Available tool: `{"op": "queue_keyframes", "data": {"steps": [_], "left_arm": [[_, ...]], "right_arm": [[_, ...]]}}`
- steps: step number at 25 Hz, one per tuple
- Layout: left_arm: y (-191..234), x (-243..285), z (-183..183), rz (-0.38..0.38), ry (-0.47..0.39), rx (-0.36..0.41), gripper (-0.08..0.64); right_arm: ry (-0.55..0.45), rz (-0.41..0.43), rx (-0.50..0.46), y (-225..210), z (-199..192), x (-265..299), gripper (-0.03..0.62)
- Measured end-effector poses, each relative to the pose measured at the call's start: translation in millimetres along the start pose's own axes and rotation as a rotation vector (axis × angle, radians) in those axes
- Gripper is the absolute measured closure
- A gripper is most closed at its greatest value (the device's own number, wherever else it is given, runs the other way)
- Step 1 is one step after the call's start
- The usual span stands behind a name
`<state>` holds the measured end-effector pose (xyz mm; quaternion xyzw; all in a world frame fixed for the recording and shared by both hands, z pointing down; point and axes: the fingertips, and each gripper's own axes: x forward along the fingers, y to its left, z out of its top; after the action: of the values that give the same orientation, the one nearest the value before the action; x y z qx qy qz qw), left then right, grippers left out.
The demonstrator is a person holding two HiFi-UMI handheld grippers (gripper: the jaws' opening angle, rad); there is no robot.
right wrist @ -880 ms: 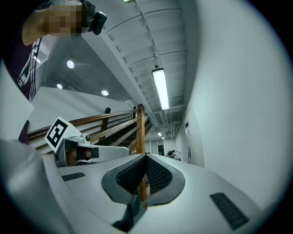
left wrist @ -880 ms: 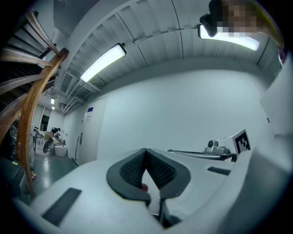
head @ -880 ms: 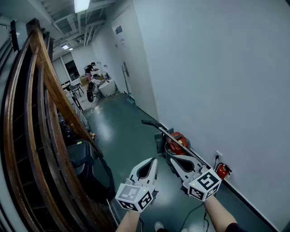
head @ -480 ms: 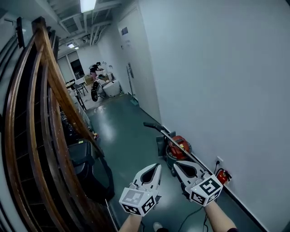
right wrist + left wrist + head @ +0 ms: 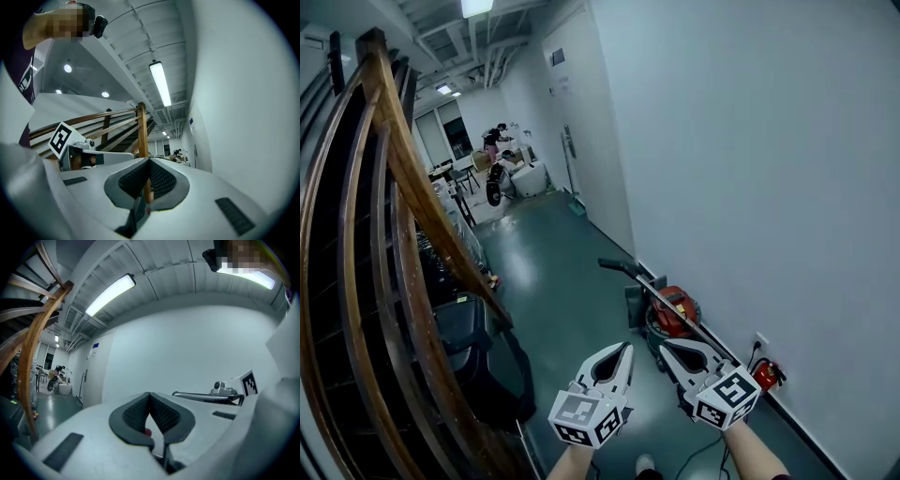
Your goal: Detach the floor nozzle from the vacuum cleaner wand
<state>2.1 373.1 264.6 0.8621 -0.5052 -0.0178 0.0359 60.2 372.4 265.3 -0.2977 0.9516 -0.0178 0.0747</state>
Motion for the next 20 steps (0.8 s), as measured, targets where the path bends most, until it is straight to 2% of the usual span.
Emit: {"op": "queue_keyframes", "data": {"steps": [12, 20], "left_arm": [[101.8, 63.6, -9.0, -0.022, 0.041, -0.025, 0.557], [133.9, 100.4, -22.9, -0.042, 0.071, -0.04, 0.557]], "right_arm": [[0.038, -0.054, 0.03, -58.4, -24.9, 96.1, 0.575], [0.059, -0.088, 0.049, -95.1, -42.3, 122.9, 0.575]]}}
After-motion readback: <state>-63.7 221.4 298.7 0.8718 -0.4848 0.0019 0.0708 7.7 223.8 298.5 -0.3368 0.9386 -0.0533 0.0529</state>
